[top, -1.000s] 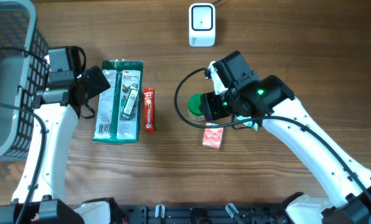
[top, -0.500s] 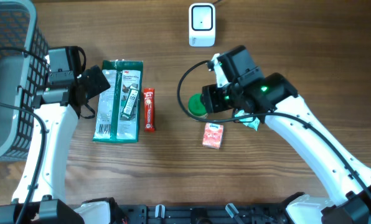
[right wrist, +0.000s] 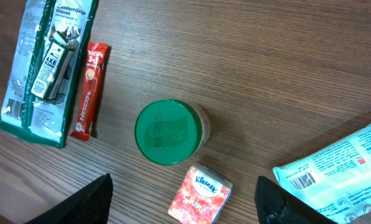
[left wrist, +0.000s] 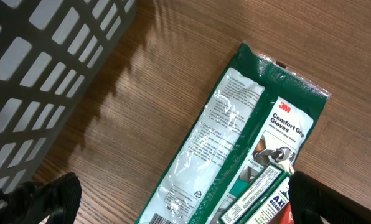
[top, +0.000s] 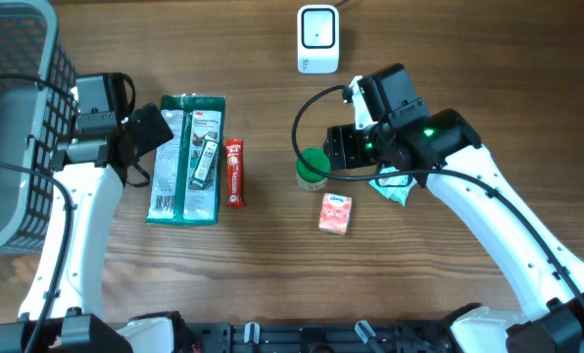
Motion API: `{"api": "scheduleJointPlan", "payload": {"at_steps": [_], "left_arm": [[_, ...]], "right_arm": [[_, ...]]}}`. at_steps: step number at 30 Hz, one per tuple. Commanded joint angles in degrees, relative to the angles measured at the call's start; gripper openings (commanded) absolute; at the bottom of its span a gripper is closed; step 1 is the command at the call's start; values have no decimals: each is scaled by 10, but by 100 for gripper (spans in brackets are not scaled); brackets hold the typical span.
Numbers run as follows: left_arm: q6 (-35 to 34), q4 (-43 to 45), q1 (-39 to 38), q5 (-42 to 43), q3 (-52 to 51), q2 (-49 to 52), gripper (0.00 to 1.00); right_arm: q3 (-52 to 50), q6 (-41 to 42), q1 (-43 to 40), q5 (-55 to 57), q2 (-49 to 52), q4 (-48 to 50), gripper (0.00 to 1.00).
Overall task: Scan the item barcode
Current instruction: 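Lower the right gripper onto the jar's green cap and grasp it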
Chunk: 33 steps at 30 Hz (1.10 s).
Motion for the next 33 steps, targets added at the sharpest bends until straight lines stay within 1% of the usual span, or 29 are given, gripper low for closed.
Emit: {"api": "scheduleJointPlan", "payload": {"at_steps": [1, 7, 8, 9, 10, 11, 17, 18, 20, 21, 24, 28, 33], "left_arm": [[-5, 0, 2, 1, 2, -3, 100], [-5, 0, 2, 1, 2, -3, 100], [-5, 0, 2, 1, 2, -3, 100], [-5, 0, 2, 1, 2, -3, 100], [-5, 0, 2, 1, 2, -3, 100], [-5, 0, 2, 1, 2, -3, 100], [-5, 0, 2, 1, 2, -3, 100], [-5, 0, 2, 1, 2, -3, 100], [-5, 0, 2, 1, 2, -3, 100], [-5, 0, 2, 1, 2, -3, 100], [-5, 0, 2, 1, 2, -3, 100], [-5, 0, 2, 1, 2, -3, 100], [-5, 0, 2, 1, 2, -3, 100]], "right_arm": [[10, -1, 0, 6, -12, -1, 74], [10, -1, 0, 6, -12, -3, 78], [10, -1, 0, 6, -12, -3, 81], [10, -1, 0, 6, -12, -3, 88], [10, -1, 0, 6, -12, -2, 99], [10, -1, 0, 6, -12, -1, 100], [10, -1, 0, 6, -12, 10, 100], [11, -1, 0, 2, -12, 12, 96], [20, 5, -2, -6, -12, 6, 86], [30, 17, -4, -5, -12, -2, 85], [63, 16, -5, -6, -12, -25, 86], [113, 14, -5, -6, -12, -83, 86], [111, 15, -4, -6, -2, -128, 87]]}}
